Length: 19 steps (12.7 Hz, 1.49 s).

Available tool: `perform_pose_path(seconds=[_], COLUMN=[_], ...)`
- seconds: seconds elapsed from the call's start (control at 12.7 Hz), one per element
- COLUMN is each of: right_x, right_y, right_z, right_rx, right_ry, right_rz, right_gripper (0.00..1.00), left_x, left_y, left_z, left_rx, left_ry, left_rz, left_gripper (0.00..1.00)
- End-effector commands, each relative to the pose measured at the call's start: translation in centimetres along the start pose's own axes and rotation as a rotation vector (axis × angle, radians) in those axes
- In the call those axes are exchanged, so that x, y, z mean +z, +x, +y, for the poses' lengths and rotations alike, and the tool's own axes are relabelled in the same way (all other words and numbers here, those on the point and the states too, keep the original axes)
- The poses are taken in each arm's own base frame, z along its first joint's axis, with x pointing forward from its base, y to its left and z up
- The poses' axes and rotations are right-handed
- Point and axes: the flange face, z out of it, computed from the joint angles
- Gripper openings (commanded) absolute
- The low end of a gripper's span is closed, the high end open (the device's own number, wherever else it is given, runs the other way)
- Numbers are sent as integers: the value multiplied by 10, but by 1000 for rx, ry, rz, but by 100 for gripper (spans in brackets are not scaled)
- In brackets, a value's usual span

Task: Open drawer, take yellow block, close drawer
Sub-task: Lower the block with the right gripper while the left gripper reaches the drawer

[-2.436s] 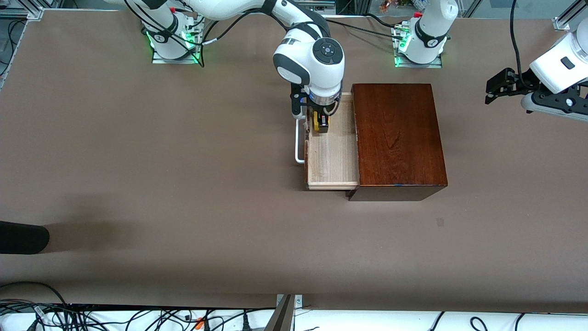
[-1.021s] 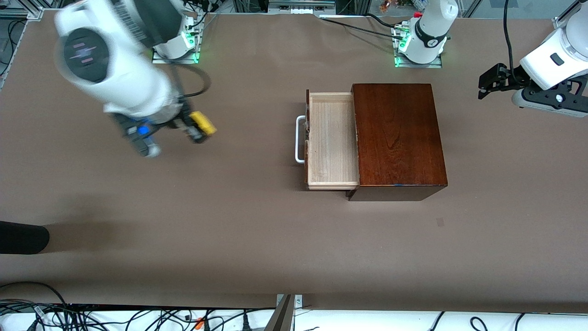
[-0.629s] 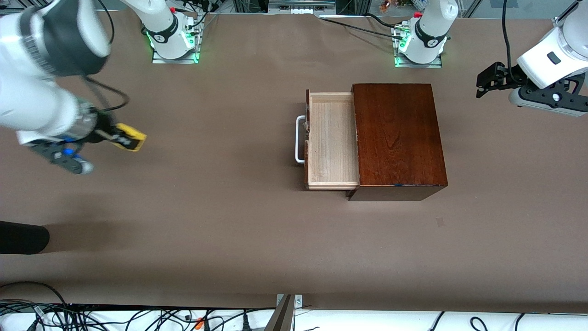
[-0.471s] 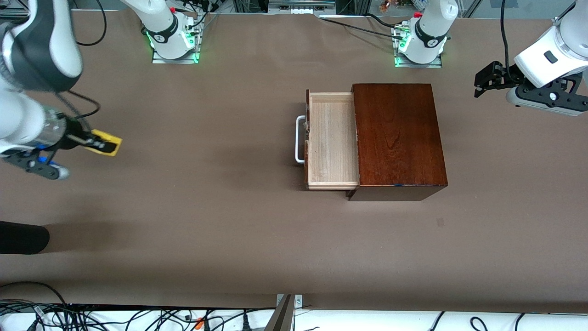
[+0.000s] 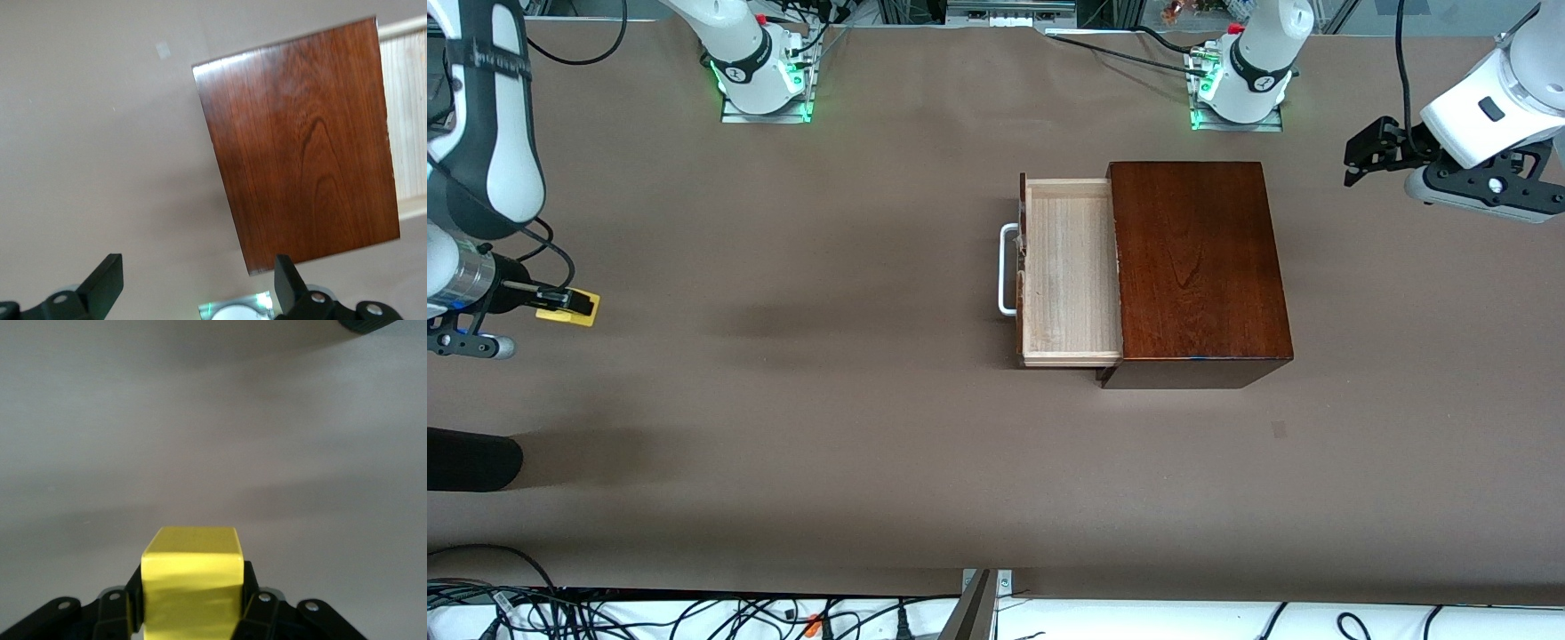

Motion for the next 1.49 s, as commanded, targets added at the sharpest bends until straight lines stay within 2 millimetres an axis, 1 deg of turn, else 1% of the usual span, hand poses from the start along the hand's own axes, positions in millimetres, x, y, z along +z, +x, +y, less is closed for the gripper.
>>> perform_pose_path(seconds=[0.0, 0.08, 0.16, 0.24, 0.31, 0.39, 0.55, 0.63, 0.71, 0.79, 0.86, 0.94, 1.02, 1.1, 1.18, 1.26, 1.41], right_x=[44, 65, 81, 96, 110, 121, 145, 156, 166, 172, 173, 171, 175, 176, 178, 175, 176], right_y=[9, 14, 17, 19, 23, 26, 31, 33, 36, 40, 43, 45, 46, 49, 54, 60, 69], right_z=[20, 26, 37, 42, 43, 44, 45, 42, 39, 37, 31, 27, 26, 23, 21, 17, 12], right_rx=[-38, -52, -69, -91, -104, -116, -111, -117, -118, -122, -134, -141, -142, -146, -152, -162, -172], right_ry=[10, 22, 44, 71, 87, 82, 77, 85, 87, 79, 79, 81, 84, 82, 77, 76, 72], right_rz=[47, 49, 51, 55, 62, 72, 83, 88, 104, 121, 125, 130, 127, 130, 133, 144, 152], right_gripper=[0, 0, 0, 0, 0, 0, 0, 0, 0, 0, 0, 0, 0, 0, 0, 0, 0], left_x=[30, 46, 59, 70, 75, 85, 101, 114, 125, 133, 143, 150, 162, 173, 183, 196, 223], left_y=[15, 23, 30, 37, 43, 49, 60, 63, 63, 64, 63, 64, 68, 69, 70, 70, 61], left_z=[54, 76, 95, 114, 132, 154, 212, 243, 279, 314, 346, 364, 378, 397, 409, 422, 454], left_rx=[108, 152, 195, 251, 300, 403, 577, 640, 715, 818, 933, 976, 1028, 1127, 1202, 1261, 1340], left_ry=[-20, -32, -71, -107, -125, -147, -158, -163, -150, -110, -59, -46, -53, -62, -45, 7, 56], left_rz=[-139, -179, -205, -219, -205, -189, -132, -128, -97, -33, 16, 49, 70, 104, 131, 134, 134], left_gripper=[100, 100, 100, 100, 100, 100, 100, 100, 100, 100, 100, 100, 100, 100, 100, 100, 100])
